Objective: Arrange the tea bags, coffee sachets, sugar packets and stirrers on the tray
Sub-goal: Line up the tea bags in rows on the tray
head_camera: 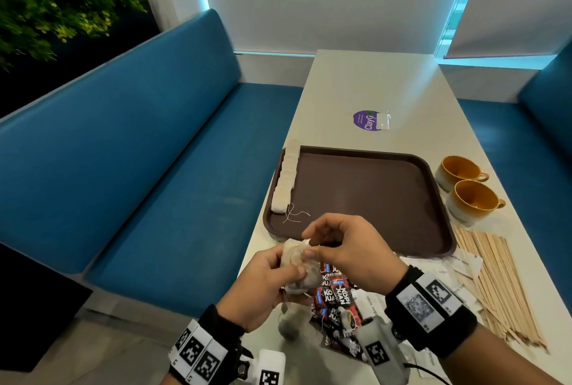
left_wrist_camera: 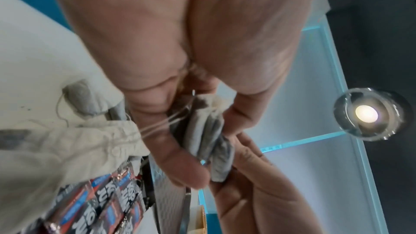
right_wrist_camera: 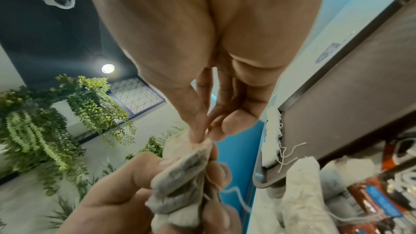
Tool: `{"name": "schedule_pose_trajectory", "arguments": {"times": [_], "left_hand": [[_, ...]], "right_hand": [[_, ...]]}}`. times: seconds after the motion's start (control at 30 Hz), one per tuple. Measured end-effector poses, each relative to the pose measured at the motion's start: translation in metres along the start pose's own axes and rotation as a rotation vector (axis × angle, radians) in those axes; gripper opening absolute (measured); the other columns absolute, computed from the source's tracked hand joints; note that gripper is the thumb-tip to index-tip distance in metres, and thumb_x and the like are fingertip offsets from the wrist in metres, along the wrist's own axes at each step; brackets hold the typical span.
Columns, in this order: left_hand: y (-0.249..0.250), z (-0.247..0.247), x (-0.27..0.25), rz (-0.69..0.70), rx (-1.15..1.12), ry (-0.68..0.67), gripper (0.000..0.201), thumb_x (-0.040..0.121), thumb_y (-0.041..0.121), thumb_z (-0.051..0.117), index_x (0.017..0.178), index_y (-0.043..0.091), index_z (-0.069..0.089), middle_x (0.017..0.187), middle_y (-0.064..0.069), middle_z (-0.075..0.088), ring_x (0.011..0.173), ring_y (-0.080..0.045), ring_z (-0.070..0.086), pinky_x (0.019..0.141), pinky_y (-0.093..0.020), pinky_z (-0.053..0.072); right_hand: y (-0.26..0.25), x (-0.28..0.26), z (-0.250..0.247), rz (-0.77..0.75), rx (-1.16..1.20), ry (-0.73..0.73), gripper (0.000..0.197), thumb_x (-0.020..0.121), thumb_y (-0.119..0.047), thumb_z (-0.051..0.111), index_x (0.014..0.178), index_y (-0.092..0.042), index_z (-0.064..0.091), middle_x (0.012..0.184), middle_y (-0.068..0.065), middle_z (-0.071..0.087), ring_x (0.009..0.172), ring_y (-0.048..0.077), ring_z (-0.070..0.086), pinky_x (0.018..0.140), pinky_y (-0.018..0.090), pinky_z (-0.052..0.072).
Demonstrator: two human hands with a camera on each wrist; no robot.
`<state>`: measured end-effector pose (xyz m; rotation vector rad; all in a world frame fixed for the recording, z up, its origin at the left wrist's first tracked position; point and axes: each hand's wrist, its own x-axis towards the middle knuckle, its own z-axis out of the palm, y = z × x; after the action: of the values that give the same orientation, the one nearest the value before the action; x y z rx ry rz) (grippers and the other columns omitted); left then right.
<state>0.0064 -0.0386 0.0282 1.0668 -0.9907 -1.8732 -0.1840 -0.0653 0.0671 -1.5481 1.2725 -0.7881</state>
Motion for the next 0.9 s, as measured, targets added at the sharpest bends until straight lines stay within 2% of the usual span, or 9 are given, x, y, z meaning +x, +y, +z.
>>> {"name": "schedule_pose_trajectory", "arguments": {"times": [0.07,0.17,0.27,0.37,0.53,0.6,0.7,0.8,0.9], "left_hand": [[0.0,-0.002,0.001,0.007,0.0,0.048,0.038,0.078,0.009,0.067,0.114,0.0,0.065,0.095,-0.019,0.07,0.077,-0.027,0.07,0.059,-0.034,0.057],[0.0,-0.006,0.002,0.033,0.021,0.072,0.034,0.077,0.01,0.07,0.108,-0.001,0.065,0.089,-0.017,0.069,0.072,-0.025,0.067,0.055,-0.03,0.054],[0.0,-0.009,0.005,0.05,0.017,0.106,0.039,0.076,0.009,0.083,0.108,-0.004,0.065,0.085,-0.016,0.068,0.068,-0.022,0.065,0.052,-0.028,0.052],[0.0,-0.013,0.008,0.06,0.029,0.143,0.04,0.074,0.013,0.08,0.107,-0.004,0.066,0.085,-0.017,0.069,0.068,-0.023,0.064,0.052,-0.029,0.053],[0.001,-0.027,0.013,0.091,0.067,0.197,0.026,0.077,0.016,0.081,0.098,0.006,0.071,0.083,-0.012,0.069,0.07,-0.025,0.064,0.057,-0.031,0.054],[0.003,-0.037,0.016,0.113,0.119,0.222,0.013,0.083,0.006,0.078,0.093,0.006,0.071,0.077,-0.007,0.07,0.067,-0.025,0.062,0.055,-0.031,0.053],[0.004,-0.06,0.023,0.095,0.218,0.286,0.005,0.088,0.0,0.073,0.09,0.002,0.069,0.074,-0.009,0.063,0.066,-0.028,0.056,0.053,-0.03,0.051],[0.008,-0.076,0.032,0.099,0.32,0.302,0.009,0.091,0.005,0.072,0.082,0.006,0.07,0.073,-0.011,0.059,0.067,-0.028,0.056,0.056,-0.032,0.051],[0.015,-0.084,0.045,0.124,0.449,0.28,0.016,0.093,0.011,0.072,0.077,0.016,0.07,0.067,-0.002,0.059,0.065,-0.022,0.057,0.059,-0.036,0.053]], "right_hand": [[0.003,0.0,0.001,0.021,0.02,0.009,0.014,0.082,-0.01,0.085,0.09,-0.017,0.076,0.083,0.004,0.077,0.075,0.017,0.072,0.08,0.042,0.063],[0.006,0.003,0.001,0.035,0.025,0.015,0.011,0.084,-0.016,0.084,0.091,-0.02,0.077,0.086,0.004,0.078,0.08,0.026,0.074,0.08,0.044,0.063],[0.007,0.006,0.001,0.061,0.048,0.008,0.016,0.085,-0.017,0.084,0.099,-0.021,0.078,0.088,0.007,0.077,0.077,0.016,0.071,0.083,0.043,0.062],[0.006,0.011,0.002,0.077,0.063,-0.019,0.015,0.086,-0.019,0.082,0.101,-0.019,0.08,0.088,0.009,0.077,0.08,0.013,0.072,0.083,0.036,0.061],[0.004,0.029,-0.001,0.081,-0.001,-0.033,0.006,0.091,-0.019,0.077,0.09,-0.014,0.079,0.079,0.003,0.077,0.067,0.009,0.067,0.065,0.024,0.056],[0.007,0.041,-0.003,0.106,-0.008,0.006,0.006,0.092,-0.017,0.075,0.089,-0.012,0.078,0.074,0.005,0.075,0.062,0.01,0.065,0.063,0.029,0.057],[0.017,0.068,-0.003,0.149,-0.068,0.047,0.008,0.092,-0.019,0.075,0.085,-0.018,0.077,0.079,0.007,0.077,0.069,0.024,0.072,0.072,0.044,0.065],[0.026,0.096,0.001,0.142,-0.177,0.069,0.008,0.091,-0.027,0.074,0.084,-0.024,0.076,0.08,-0.004,0.077,0.074,0.014,0.073,0.079,0.04,0.064],[0.028,0.119,0.012,0.202,-0.134,0.059,0.008,0.094,-0.023,0.072,0.09,-0.016,0.074,0.078,0.003,0.076,0.07,0.022,0.07,0.078,0.041,0.062]]}}
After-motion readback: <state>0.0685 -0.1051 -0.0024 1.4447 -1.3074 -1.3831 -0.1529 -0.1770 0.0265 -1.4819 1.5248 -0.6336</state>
